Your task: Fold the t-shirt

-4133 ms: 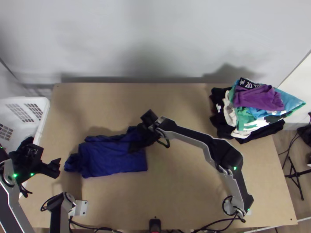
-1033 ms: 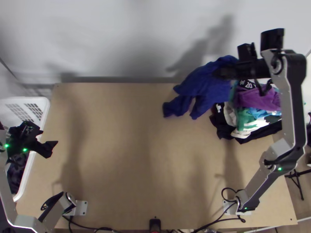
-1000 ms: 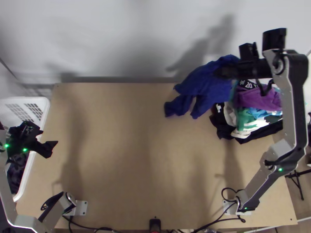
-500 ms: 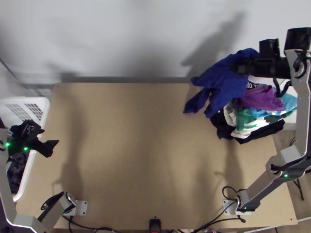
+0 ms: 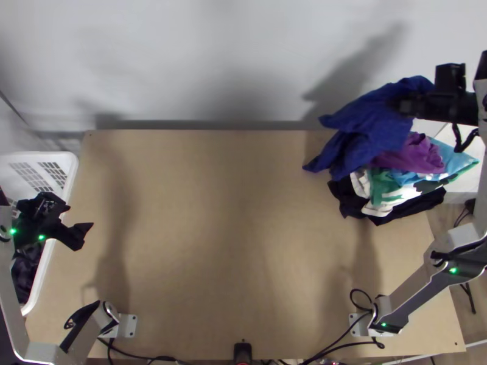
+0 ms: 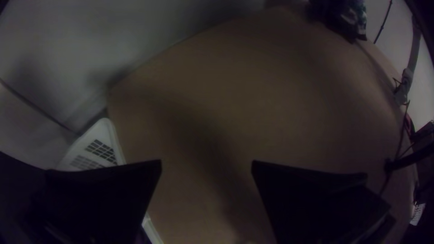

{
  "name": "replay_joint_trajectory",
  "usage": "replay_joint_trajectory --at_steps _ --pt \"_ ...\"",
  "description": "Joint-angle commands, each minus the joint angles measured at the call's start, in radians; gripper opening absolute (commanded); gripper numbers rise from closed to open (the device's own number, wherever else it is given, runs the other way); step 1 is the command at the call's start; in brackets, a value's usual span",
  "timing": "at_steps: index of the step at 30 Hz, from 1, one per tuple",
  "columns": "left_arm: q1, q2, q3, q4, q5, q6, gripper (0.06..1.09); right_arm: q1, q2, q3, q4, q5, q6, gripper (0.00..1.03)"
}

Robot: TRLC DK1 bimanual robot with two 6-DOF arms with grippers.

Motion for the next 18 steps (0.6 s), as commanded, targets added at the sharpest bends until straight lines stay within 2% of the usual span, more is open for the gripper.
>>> replay_joint_trajectory --at_steps 1,12,18 --pt "-0.002 -0.023 -0.014 -0.011 -0.001 -0.002 1.02 -0.118 0.020 -0.027 -0.006 -0.023 -0.038 0.03" --pt "-0.024 -0.039 -0.026 -0.016 -0.003 -0.019 1.02 -0.273 0.086 -0.027 -0.029 -0.046 -0.138 0.03" --pt "-0.033 -0.046 -0.034 -0.016 -0.007 -0.025 1.02 -0.349 0.167 -0.030 -0.145 -0.050 -0.265 0.03"
